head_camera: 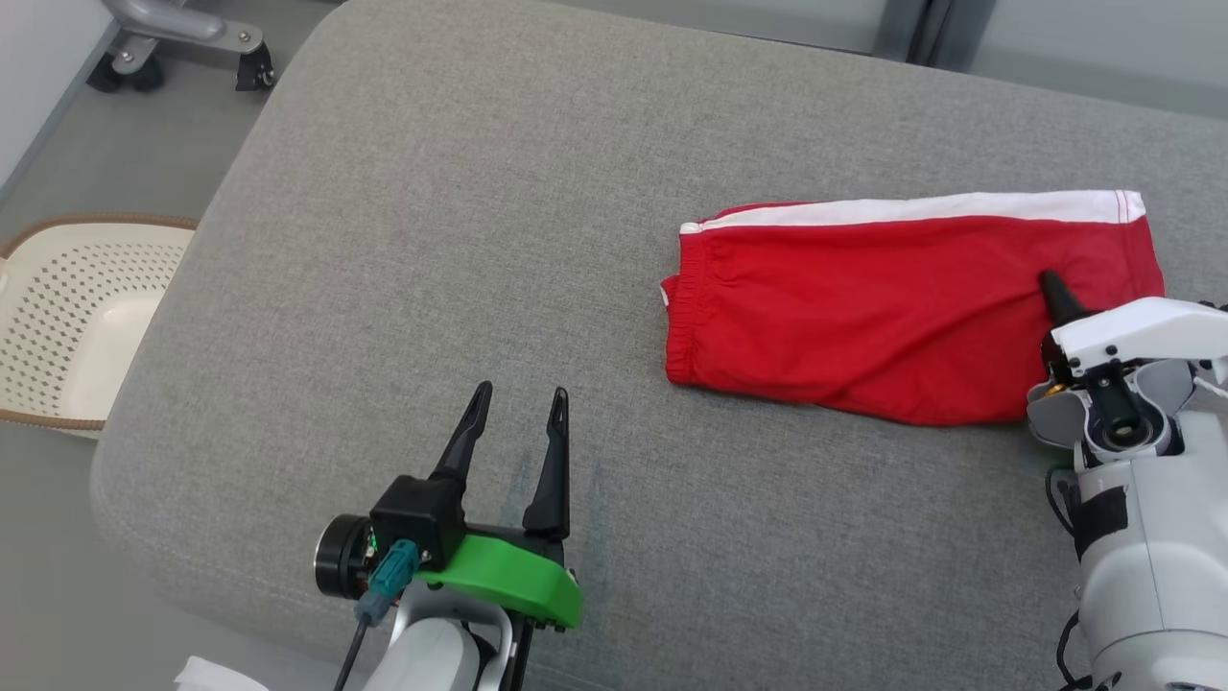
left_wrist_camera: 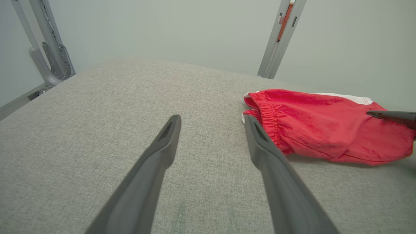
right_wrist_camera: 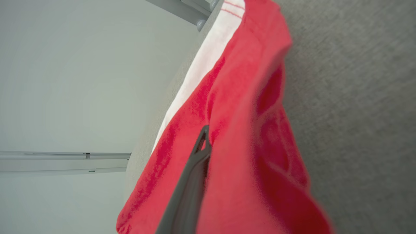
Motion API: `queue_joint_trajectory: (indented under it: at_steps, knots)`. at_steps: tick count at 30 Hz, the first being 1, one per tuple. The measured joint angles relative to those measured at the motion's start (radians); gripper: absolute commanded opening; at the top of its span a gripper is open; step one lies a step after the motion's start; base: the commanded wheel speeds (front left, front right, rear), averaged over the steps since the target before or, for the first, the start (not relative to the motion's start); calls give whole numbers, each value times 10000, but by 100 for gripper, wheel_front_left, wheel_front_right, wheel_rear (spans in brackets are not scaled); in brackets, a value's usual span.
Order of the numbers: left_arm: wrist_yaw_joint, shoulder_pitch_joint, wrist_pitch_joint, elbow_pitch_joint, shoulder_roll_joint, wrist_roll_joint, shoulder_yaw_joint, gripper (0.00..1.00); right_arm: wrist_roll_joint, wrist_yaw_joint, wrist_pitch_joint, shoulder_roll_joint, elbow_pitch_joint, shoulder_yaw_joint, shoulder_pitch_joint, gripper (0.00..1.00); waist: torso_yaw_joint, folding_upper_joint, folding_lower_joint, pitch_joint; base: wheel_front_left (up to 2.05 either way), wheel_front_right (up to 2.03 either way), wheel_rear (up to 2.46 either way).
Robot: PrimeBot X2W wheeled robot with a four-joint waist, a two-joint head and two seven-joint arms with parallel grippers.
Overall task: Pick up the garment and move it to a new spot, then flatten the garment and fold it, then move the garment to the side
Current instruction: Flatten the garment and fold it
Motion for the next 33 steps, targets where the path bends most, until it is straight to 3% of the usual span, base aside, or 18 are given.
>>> queue_joint_trajectory:
  at_steps: [11, 23, 28, 33]
  knots:
    - [-171, 451, 0, 274, -2, 209, 330, 100, -894, -2, -1413, 48, -495, -107, 1636, 0, -710, 0, 0, -776, 0, 0, 0]
    - [-322, 751, 0, 349, -8, 403, 479, 100, -1655, -12, -1969, 46, -986, -502, 2871, 0, -1855, 1, 0, -1657, 0, 0, 0]
    - [-399, 761, -2, 384, -10, 401, 311, 100, -2240, -13, -2036, 38, -915, -464, 2596, 0, -1883, 0, 0, -1868, 0, 0, 0]
    - [-389, 809, -2, 426, -6, -58, 433, 100, -2702, -13, -2178, 40, -1093, 207, 2069, 0, -1531, 1, 0, -1879, 0, 0, 0]
